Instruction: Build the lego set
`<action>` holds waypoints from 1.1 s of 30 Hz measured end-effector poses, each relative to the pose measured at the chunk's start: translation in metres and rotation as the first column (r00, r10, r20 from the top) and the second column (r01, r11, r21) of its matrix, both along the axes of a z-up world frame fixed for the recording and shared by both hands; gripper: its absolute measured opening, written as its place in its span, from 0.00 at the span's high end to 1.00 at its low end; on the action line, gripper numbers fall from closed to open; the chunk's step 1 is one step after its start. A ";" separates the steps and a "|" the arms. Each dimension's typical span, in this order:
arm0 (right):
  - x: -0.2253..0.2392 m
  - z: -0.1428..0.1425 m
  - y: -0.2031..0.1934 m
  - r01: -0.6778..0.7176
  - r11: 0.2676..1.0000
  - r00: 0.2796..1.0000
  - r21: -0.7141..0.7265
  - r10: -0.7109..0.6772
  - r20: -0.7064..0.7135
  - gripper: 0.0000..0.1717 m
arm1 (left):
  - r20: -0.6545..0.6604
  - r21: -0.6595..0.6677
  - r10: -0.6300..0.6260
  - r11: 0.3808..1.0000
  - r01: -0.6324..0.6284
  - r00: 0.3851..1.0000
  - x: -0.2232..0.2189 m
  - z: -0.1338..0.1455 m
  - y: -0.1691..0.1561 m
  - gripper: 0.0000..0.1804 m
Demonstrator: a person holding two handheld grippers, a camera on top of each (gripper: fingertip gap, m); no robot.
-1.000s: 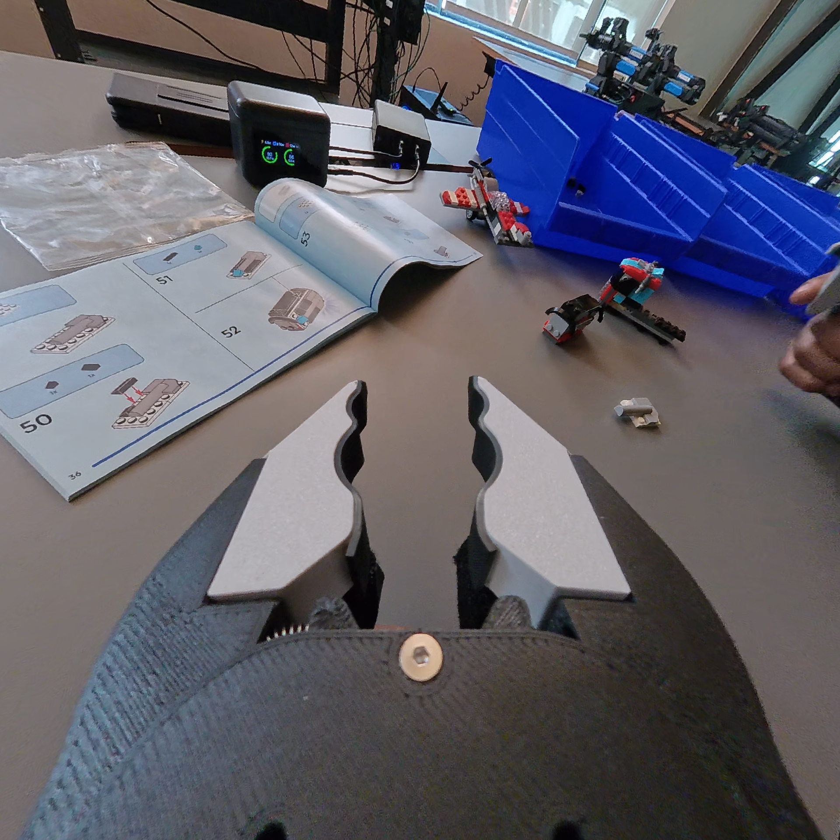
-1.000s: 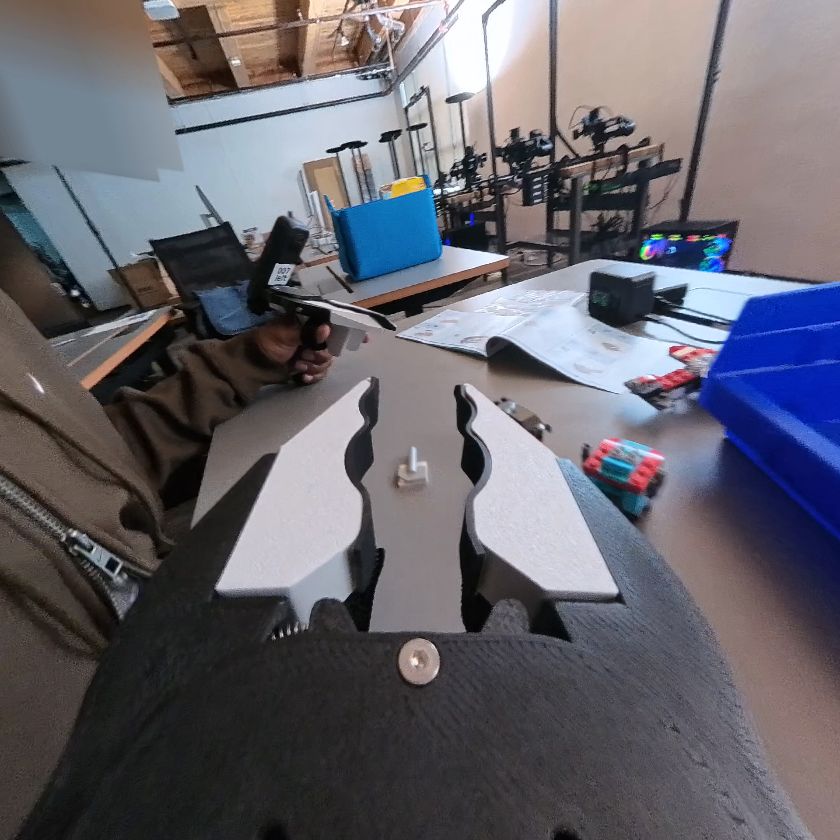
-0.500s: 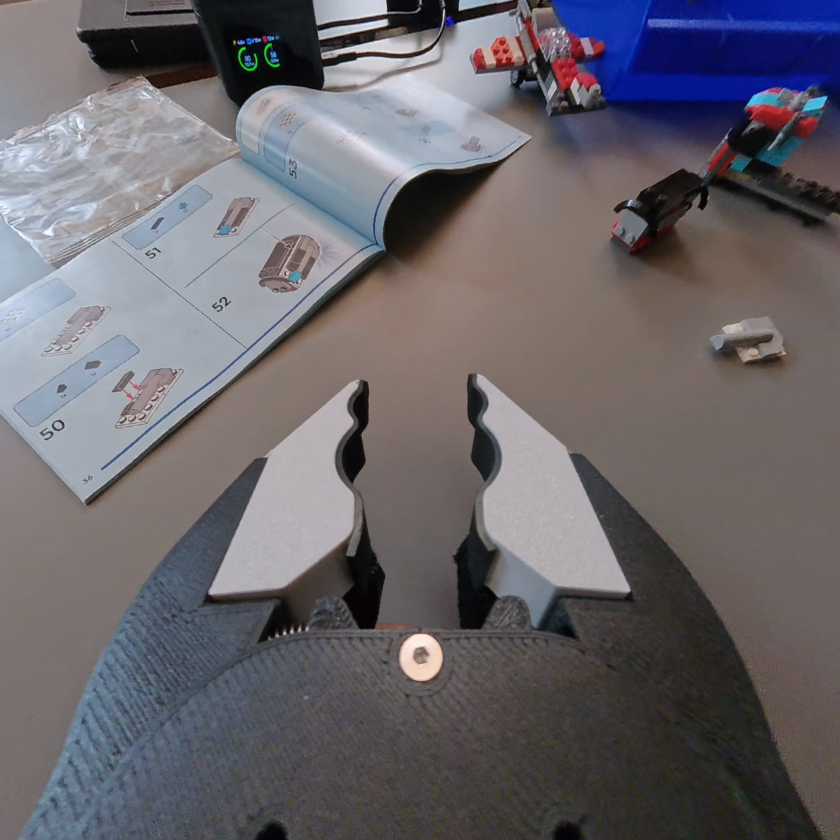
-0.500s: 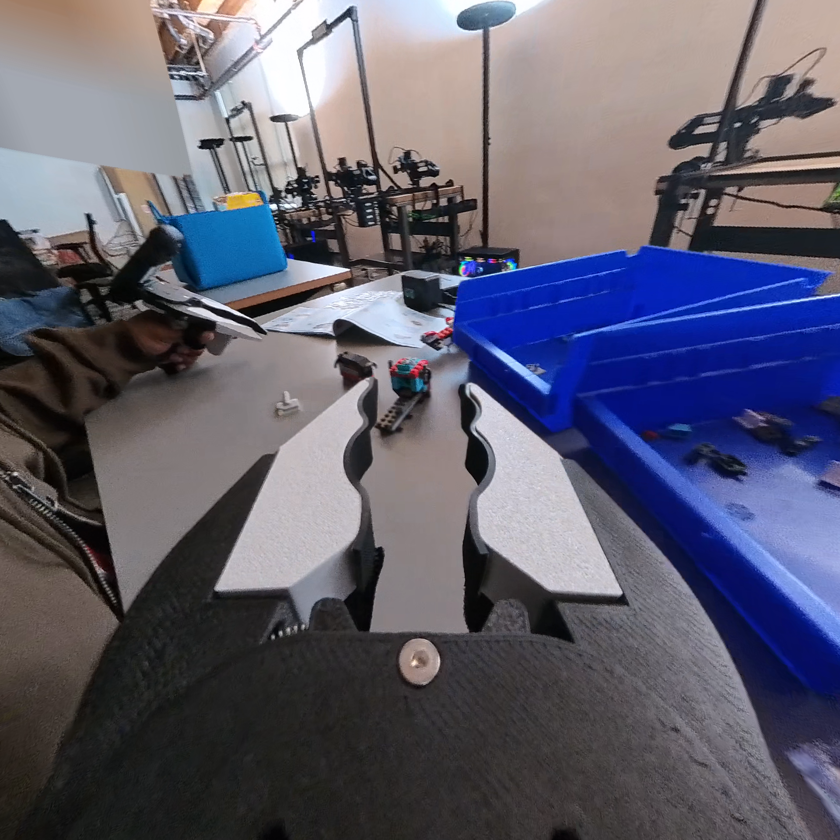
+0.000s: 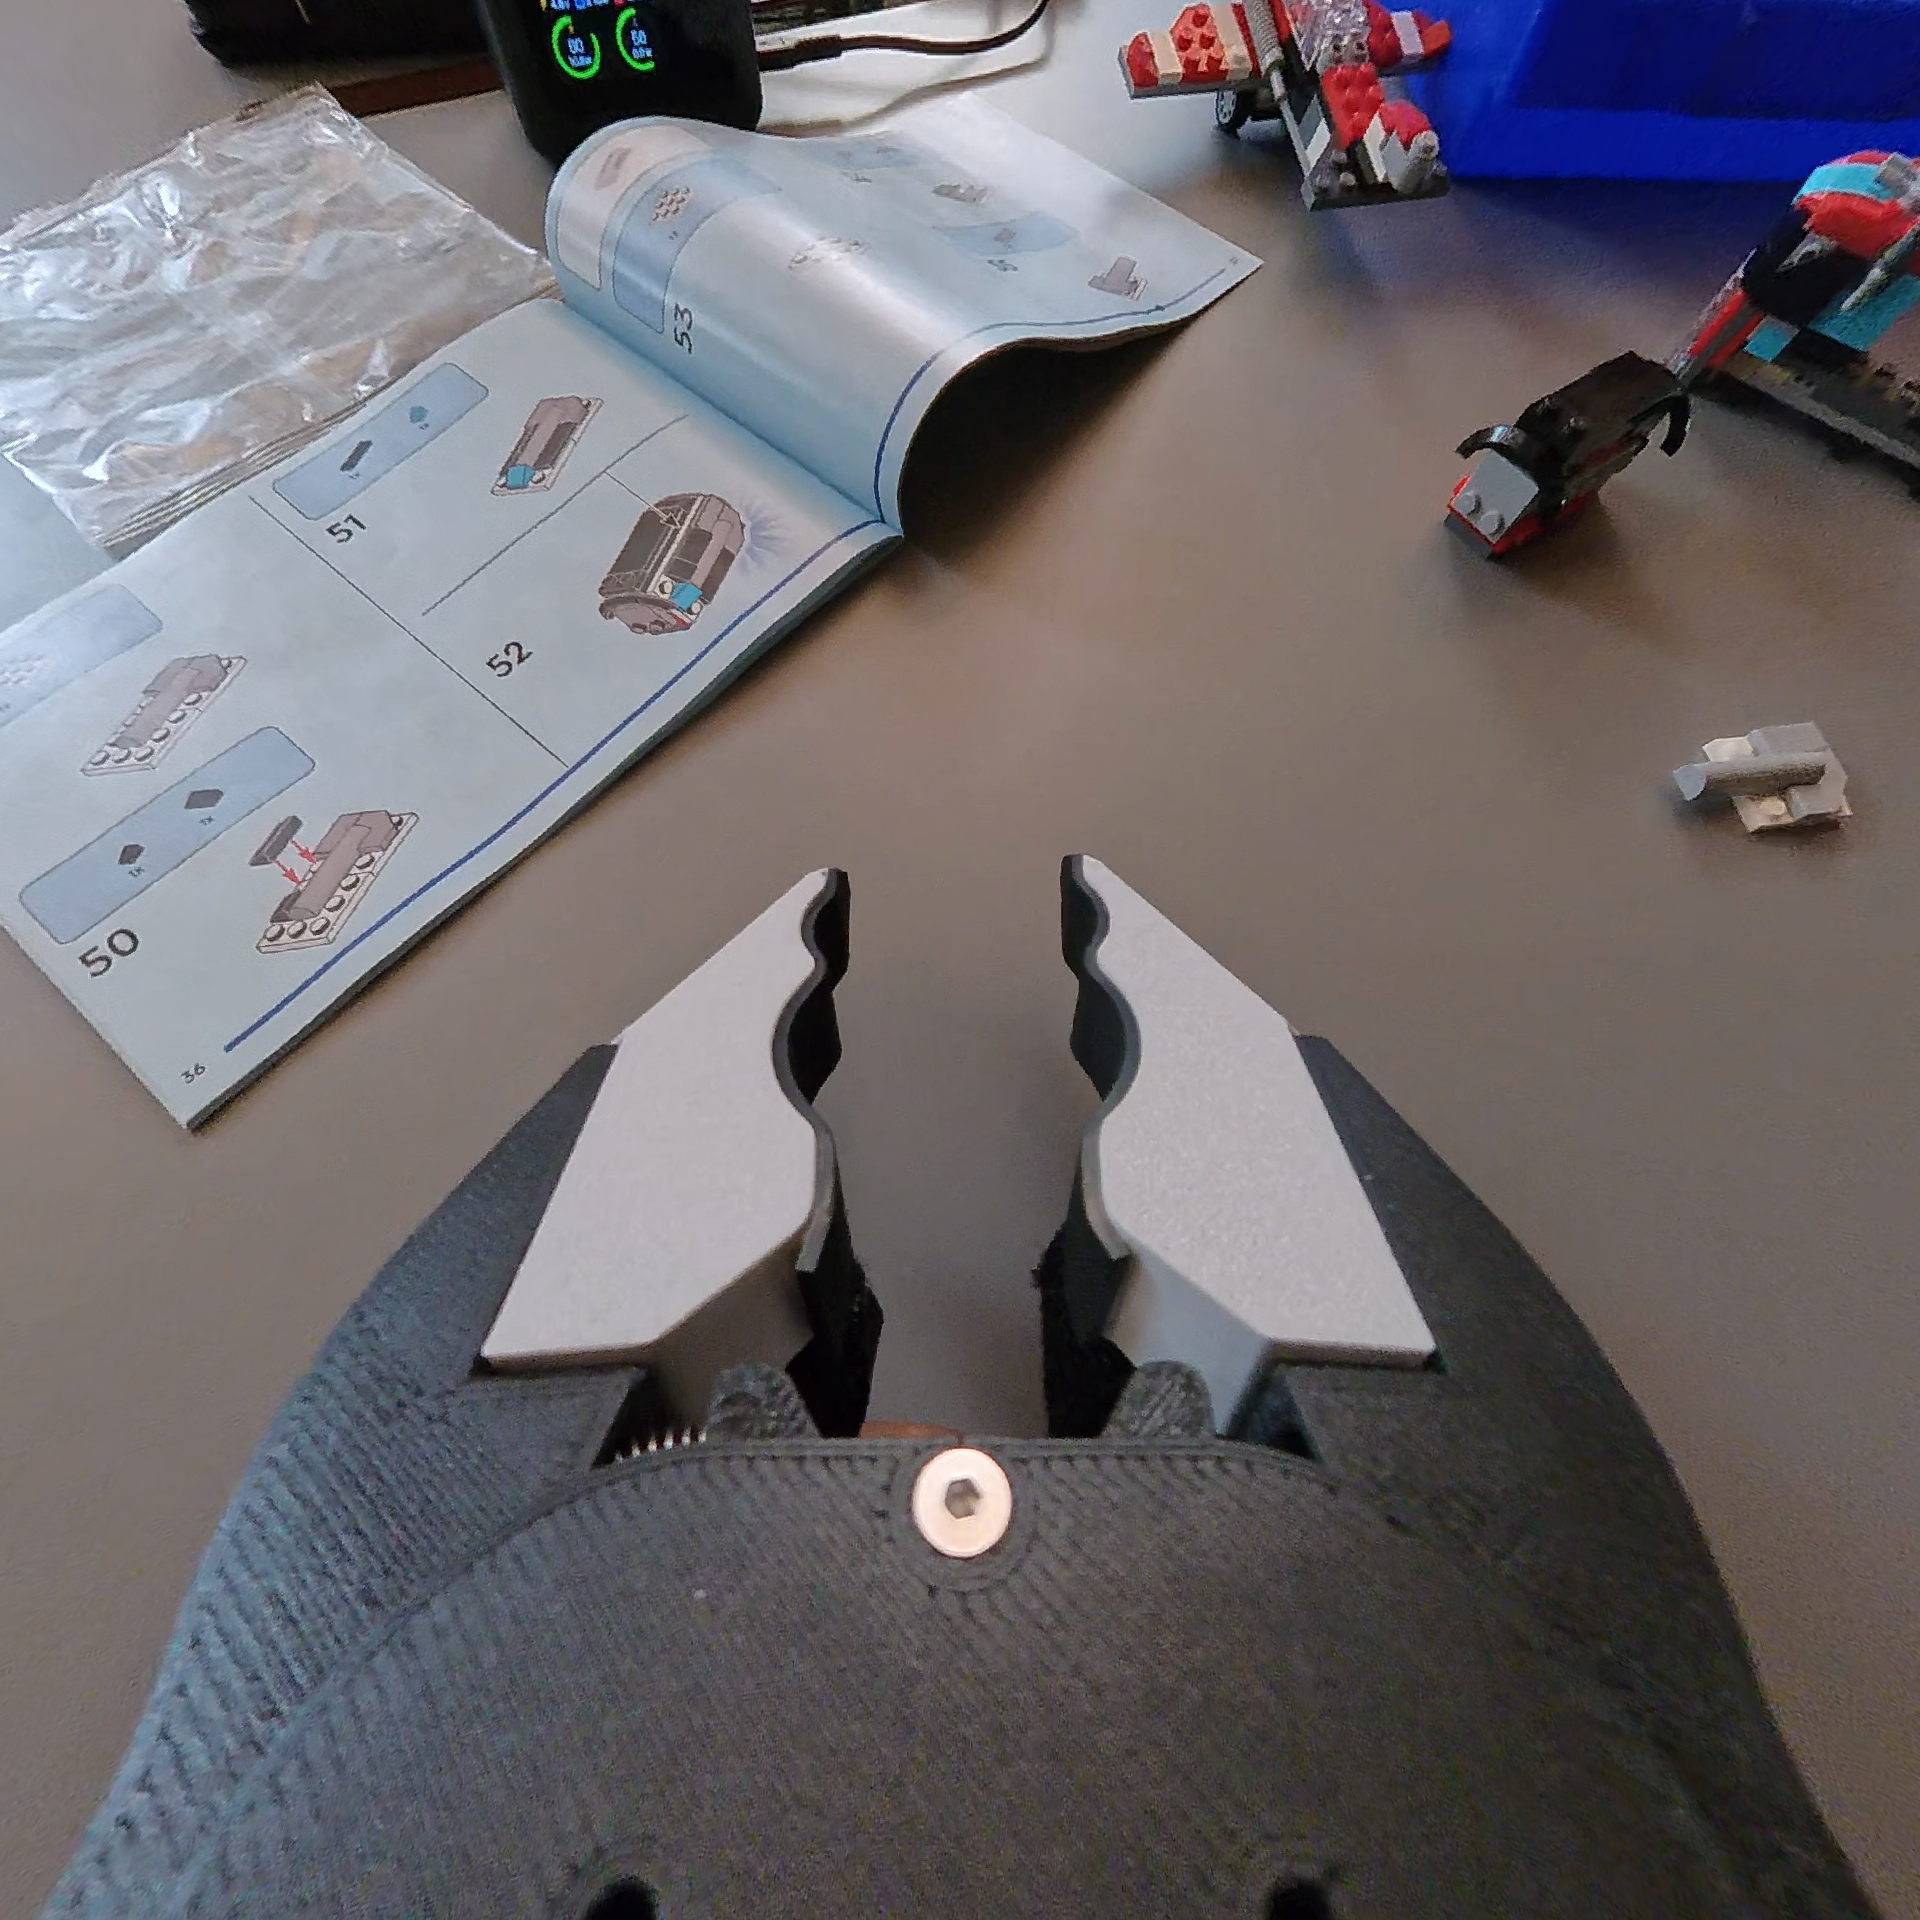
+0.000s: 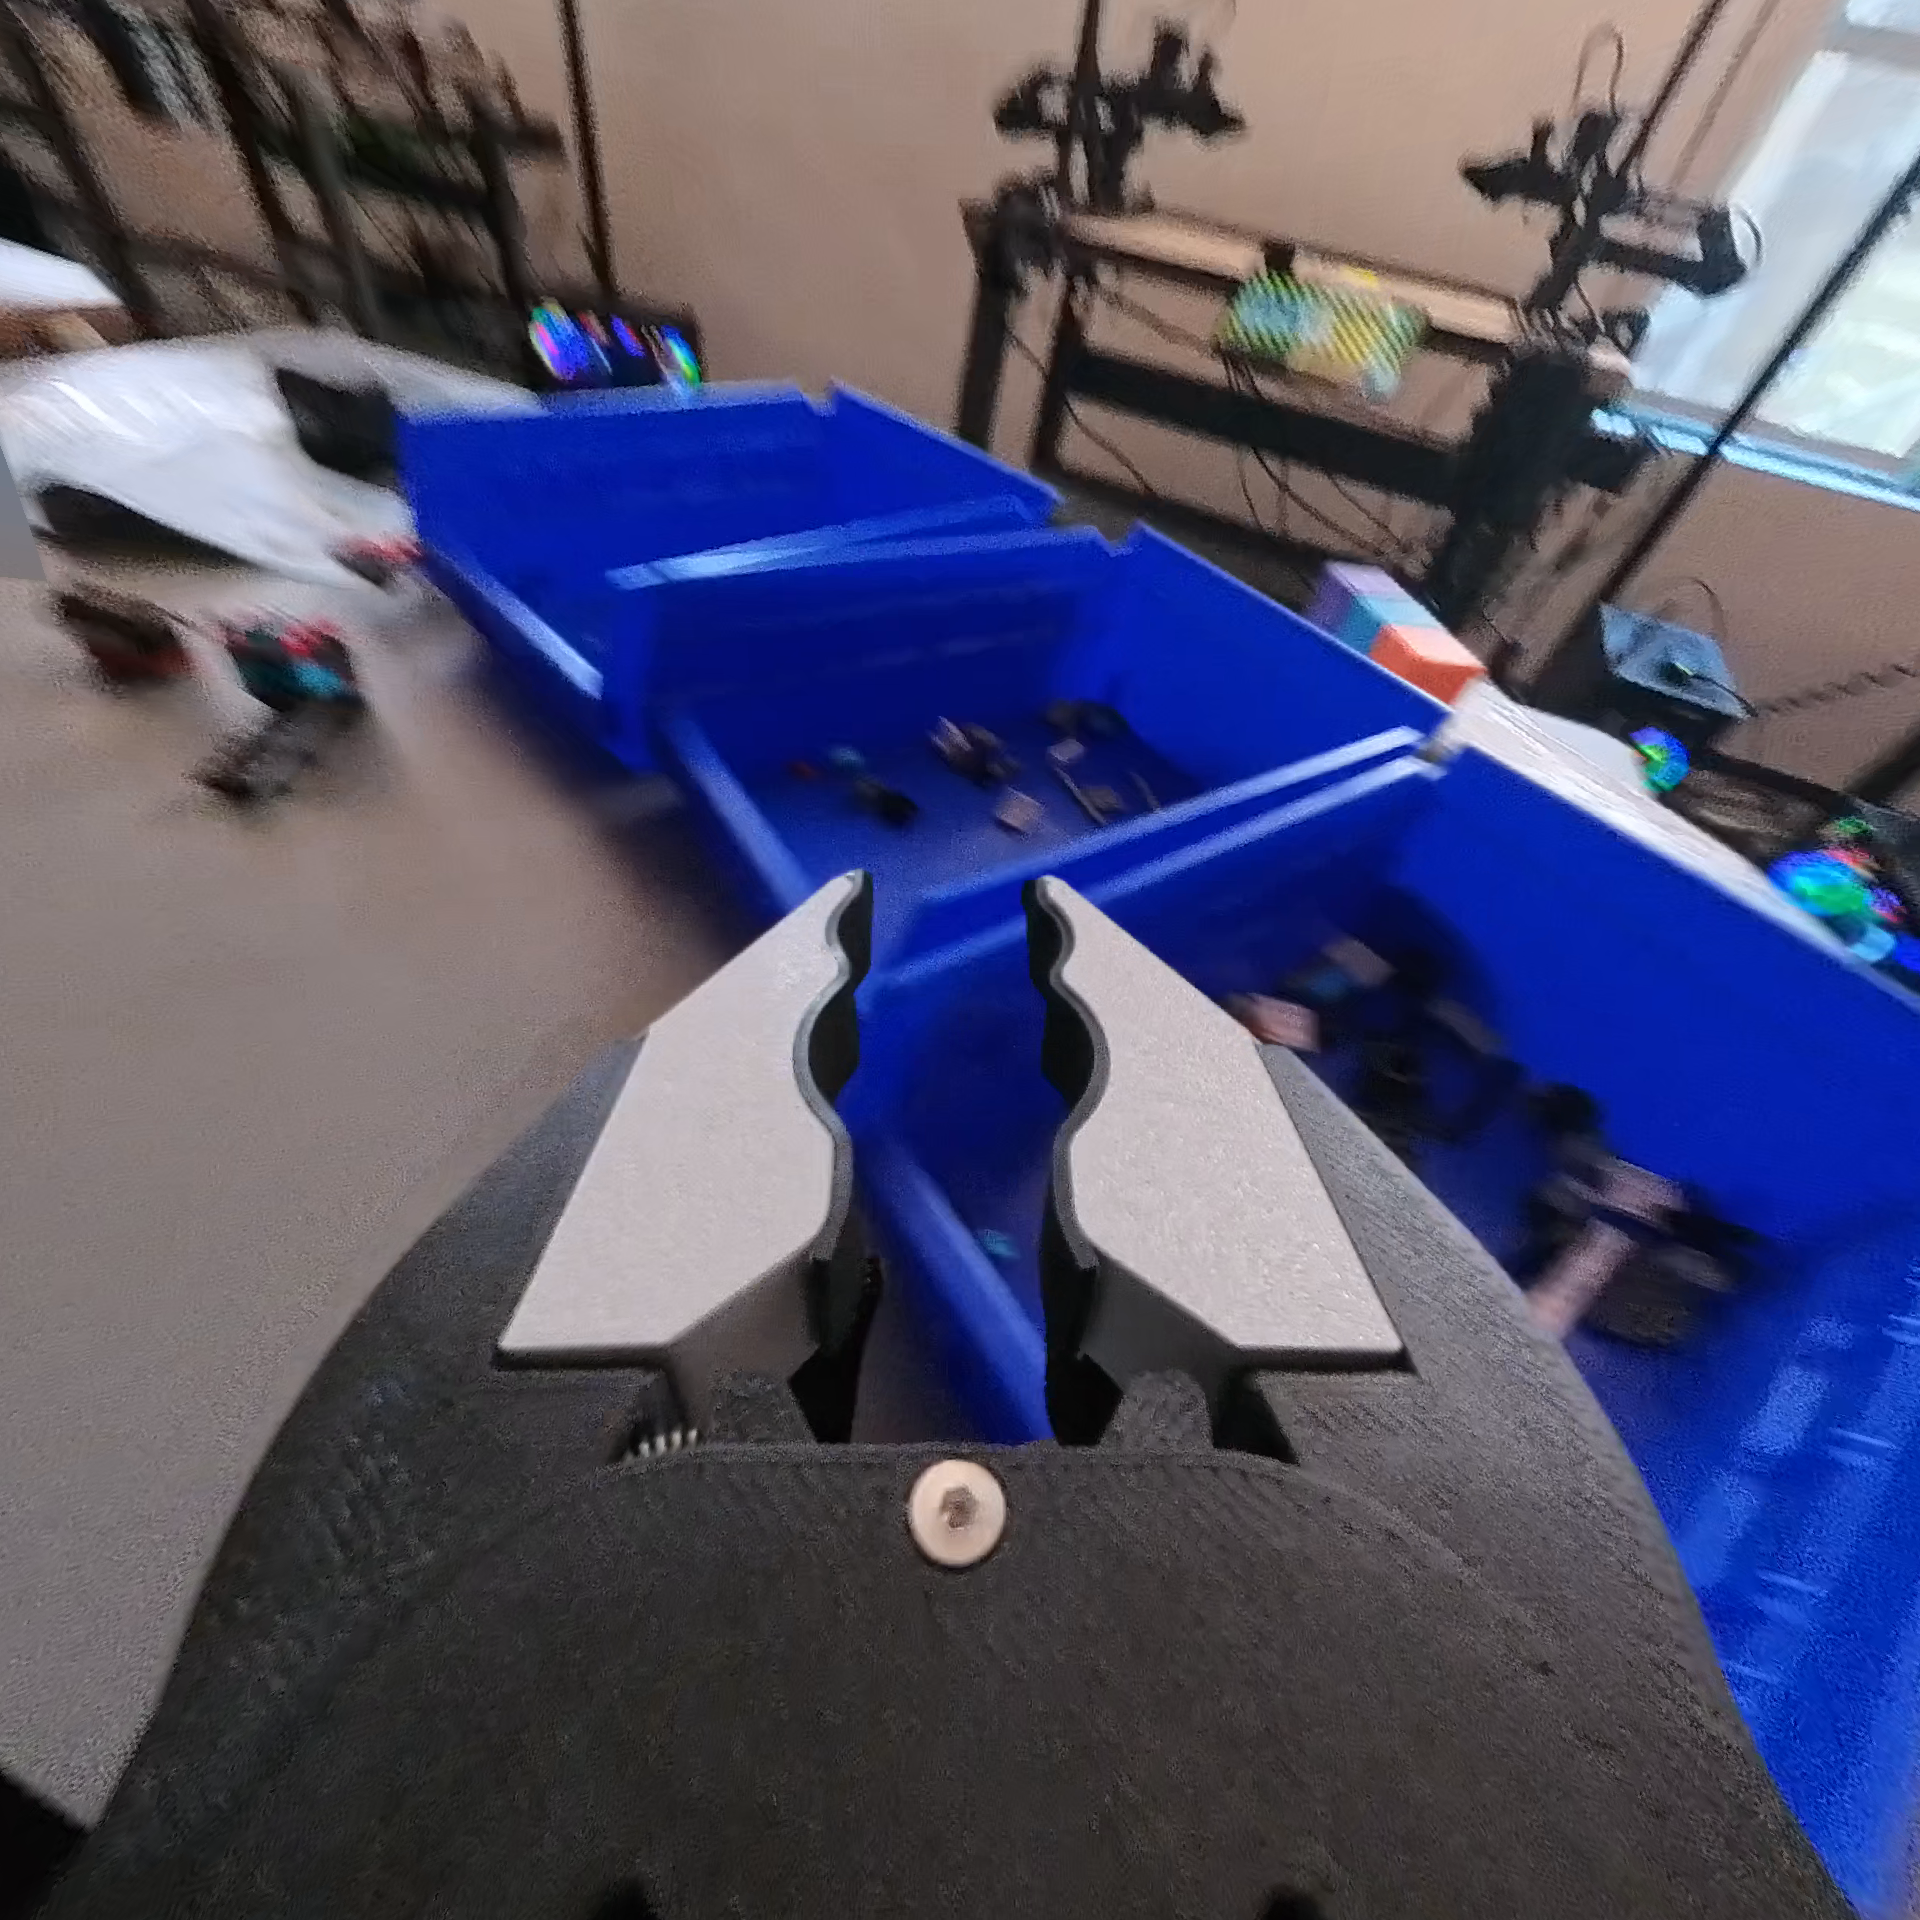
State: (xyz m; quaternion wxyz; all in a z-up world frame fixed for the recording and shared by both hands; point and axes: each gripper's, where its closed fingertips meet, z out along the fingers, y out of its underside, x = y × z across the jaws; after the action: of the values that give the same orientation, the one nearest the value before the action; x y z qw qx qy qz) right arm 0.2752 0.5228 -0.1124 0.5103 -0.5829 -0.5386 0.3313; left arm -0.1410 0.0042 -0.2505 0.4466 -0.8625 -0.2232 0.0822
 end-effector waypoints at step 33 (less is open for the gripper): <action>-0.057 -0.152 0.168 -0.558 0.792 0.285 -0.249 0.464 0.839 0.80 | 0.043 -0.113 0.045 0.993 -0.040 0.998 -0.006 -0.017 -0.002 0.79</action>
State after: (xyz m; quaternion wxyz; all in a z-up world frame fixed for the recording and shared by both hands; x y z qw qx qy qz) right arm 0.2178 0.6907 -0.2642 0.0572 -0.4384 -0.8904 0.1085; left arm -0.1466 0.0025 -0.2671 0.3904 -0.8830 -0.2467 0.0842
